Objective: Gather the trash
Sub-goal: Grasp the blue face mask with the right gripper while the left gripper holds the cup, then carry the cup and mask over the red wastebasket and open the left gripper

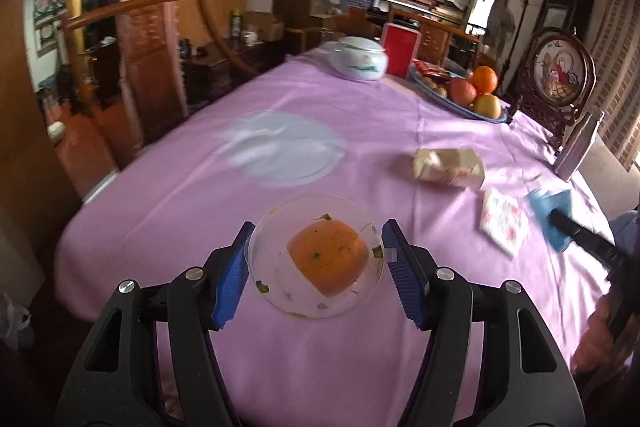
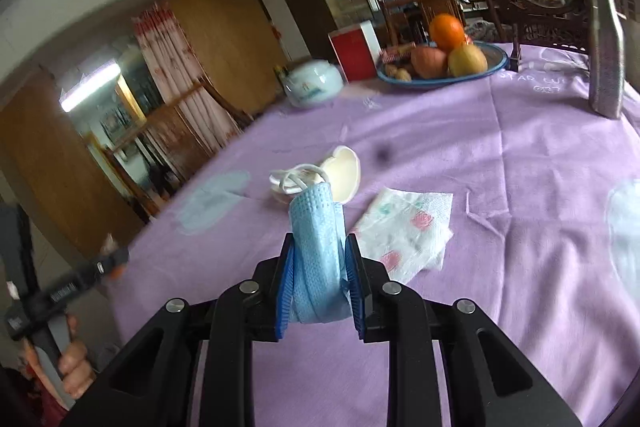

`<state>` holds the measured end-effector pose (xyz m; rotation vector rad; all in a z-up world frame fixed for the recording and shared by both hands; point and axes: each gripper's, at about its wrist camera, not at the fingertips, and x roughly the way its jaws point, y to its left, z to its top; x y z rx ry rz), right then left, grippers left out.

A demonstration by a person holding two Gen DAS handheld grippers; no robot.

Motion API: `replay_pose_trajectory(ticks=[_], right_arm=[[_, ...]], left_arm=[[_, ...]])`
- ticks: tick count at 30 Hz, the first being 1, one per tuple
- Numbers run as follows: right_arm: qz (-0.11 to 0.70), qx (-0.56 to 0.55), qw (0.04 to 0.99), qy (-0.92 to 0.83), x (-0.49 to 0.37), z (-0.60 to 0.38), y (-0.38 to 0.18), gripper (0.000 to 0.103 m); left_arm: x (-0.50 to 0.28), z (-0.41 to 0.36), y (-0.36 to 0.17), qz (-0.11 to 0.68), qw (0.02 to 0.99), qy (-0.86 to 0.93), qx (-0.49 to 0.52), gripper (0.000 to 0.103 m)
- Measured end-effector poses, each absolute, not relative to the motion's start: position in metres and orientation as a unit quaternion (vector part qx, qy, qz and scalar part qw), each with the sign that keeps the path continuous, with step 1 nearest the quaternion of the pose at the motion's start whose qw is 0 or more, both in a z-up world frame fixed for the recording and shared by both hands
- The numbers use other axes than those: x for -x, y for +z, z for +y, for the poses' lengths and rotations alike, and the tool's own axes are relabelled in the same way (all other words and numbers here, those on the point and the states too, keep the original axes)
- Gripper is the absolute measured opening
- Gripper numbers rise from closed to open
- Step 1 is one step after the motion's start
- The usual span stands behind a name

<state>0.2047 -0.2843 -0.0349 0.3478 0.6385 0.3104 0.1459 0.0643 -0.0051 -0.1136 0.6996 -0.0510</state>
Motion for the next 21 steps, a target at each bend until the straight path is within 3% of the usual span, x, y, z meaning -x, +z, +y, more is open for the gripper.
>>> replay_pose_trajectory(ticks=[14,21], right_arm=[[0.247,-0.175,0.928,0.218,-0.077,-0.24,0.01,0.027],[0.27,-0.148,0.91,0.278,-0.049,-0.18,0.012,0.027]], left_arm=[[0.003,0.181,-0.029,0.34,0.932,0.07,0.106,0.063],[0.025,0.231,-0.058,0.364,0.918,0.109,0.117,0.063]])
